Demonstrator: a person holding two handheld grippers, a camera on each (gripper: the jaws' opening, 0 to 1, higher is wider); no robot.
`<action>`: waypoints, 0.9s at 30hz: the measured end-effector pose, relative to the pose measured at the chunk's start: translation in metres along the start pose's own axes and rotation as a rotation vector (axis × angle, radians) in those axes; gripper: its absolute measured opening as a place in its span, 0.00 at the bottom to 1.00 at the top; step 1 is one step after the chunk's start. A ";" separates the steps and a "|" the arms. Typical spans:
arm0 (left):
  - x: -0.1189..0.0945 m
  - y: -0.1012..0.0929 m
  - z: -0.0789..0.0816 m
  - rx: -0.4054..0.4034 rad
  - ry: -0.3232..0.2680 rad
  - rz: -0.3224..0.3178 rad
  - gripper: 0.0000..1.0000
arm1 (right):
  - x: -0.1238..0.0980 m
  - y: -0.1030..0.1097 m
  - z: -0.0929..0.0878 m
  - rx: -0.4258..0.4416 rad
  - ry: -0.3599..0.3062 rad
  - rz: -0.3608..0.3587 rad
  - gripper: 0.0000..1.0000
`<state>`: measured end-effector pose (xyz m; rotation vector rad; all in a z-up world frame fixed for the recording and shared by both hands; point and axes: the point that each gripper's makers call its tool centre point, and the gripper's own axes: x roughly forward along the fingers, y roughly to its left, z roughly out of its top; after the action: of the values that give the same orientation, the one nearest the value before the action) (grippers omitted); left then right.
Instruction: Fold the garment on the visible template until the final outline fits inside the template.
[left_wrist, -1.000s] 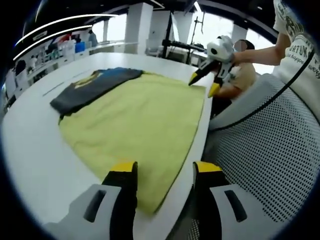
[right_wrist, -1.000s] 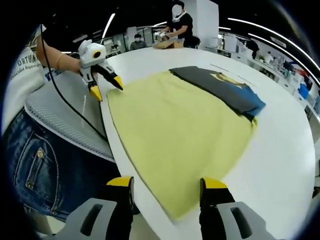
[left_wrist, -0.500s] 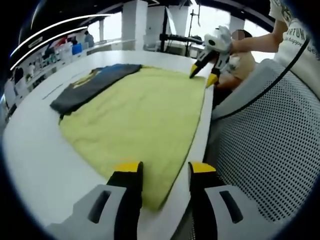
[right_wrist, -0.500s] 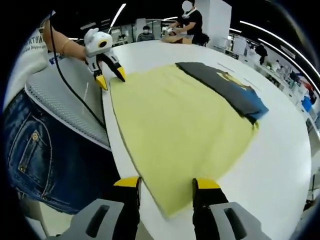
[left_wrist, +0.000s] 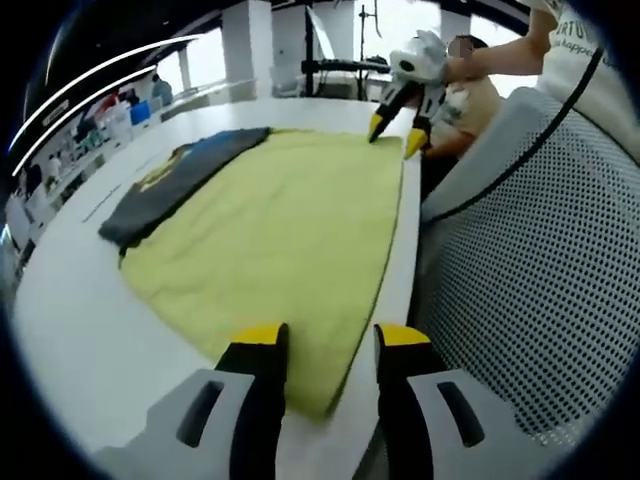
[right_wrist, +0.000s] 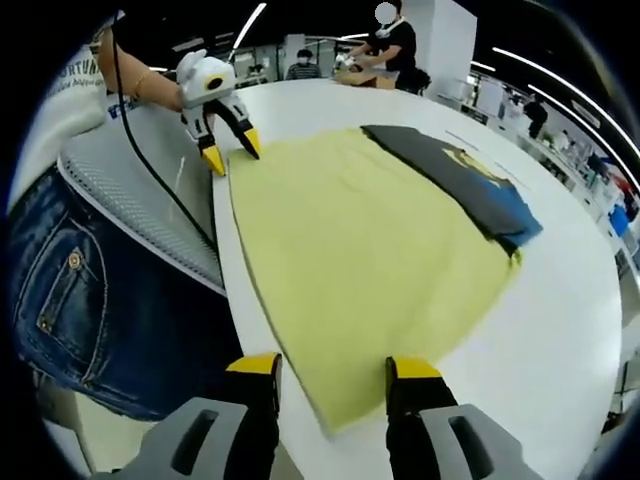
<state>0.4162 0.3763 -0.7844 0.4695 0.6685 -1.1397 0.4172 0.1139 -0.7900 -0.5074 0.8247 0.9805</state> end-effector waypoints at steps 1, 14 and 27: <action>0.000 0.001 0.000 -0.004 0.000 0.003 0.28 | 0.000 -0.001 0.000 0.005 -0.001 0.001 0.39; -0.001 0.022 0.002 -0.016 0.020 0.042 0.07 | 0.002 -0.018 0.003 0.044 -0.011 -0.048 0.13; -0.005 0.026 0.005 -0.077 0.014 0.049 0.00 | 0.002 -0.025 0.003 0.088 -0.020 -0.052 0.00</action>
<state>0.4401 0.3852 -0.7769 0.4270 0.7071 -1.0617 0.4411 0.1053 -0.7896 -0.4406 0.8290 0.8968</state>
